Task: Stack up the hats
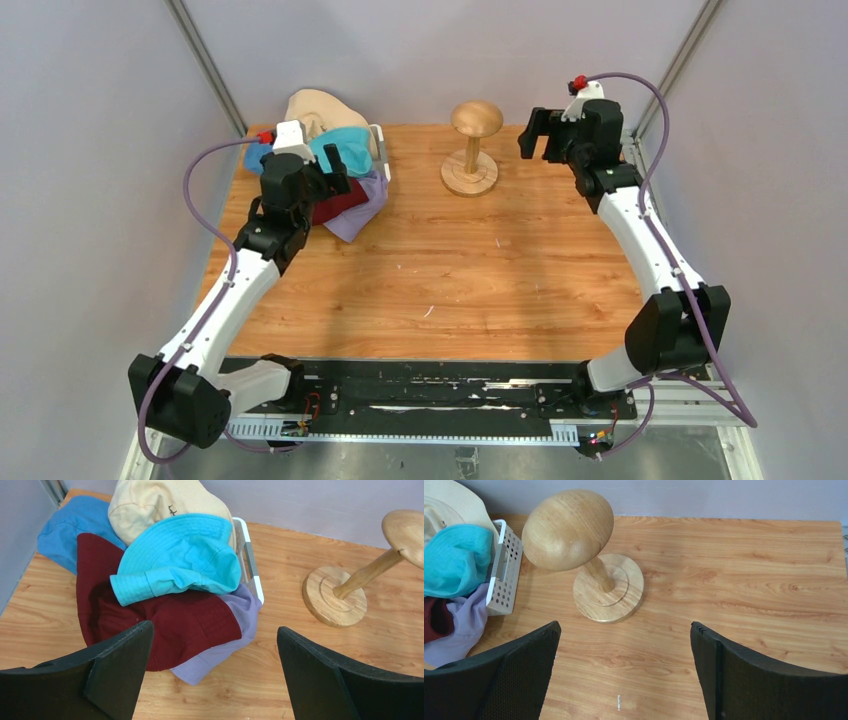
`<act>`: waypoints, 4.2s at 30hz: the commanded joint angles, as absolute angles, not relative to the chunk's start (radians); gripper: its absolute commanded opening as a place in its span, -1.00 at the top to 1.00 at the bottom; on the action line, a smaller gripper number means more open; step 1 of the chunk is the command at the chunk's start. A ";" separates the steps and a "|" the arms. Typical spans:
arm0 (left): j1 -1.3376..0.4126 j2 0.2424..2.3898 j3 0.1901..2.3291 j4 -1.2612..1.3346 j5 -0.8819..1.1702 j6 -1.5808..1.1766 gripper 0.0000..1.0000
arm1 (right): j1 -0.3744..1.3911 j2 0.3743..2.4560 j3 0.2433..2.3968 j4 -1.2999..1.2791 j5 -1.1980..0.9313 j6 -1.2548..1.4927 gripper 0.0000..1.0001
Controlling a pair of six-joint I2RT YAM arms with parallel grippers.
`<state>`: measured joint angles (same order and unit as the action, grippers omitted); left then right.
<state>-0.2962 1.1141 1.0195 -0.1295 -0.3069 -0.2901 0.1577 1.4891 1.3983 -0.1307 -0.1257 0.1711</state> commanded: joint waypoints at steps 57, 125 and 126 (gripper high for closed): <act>-0.317 1.433 1.139 0.067 -0.184 -0.376 -0.96 | 0.139 2.027 1.484 0.157 -0.155 0.203 -0.98; -0.389 1.337 1.050 0.120 -0.224 -0.320 -0.95 | 0.189 2.525 2.047 -0.023 -0.217 0.140 -0.98; -0.389 1.335 1.049 0.120 -0.226 -0.317 -0.96 | 0.191 2.510 2.031 -0.023 -0.216 0.146 -0.98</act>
<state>-0.3832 1.3659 1.0637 0.0959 -0.2008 -0.3321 0.1532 2.5626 2.0975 0.0299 -0.1944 0.1394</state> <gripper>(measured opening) 0.979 0.992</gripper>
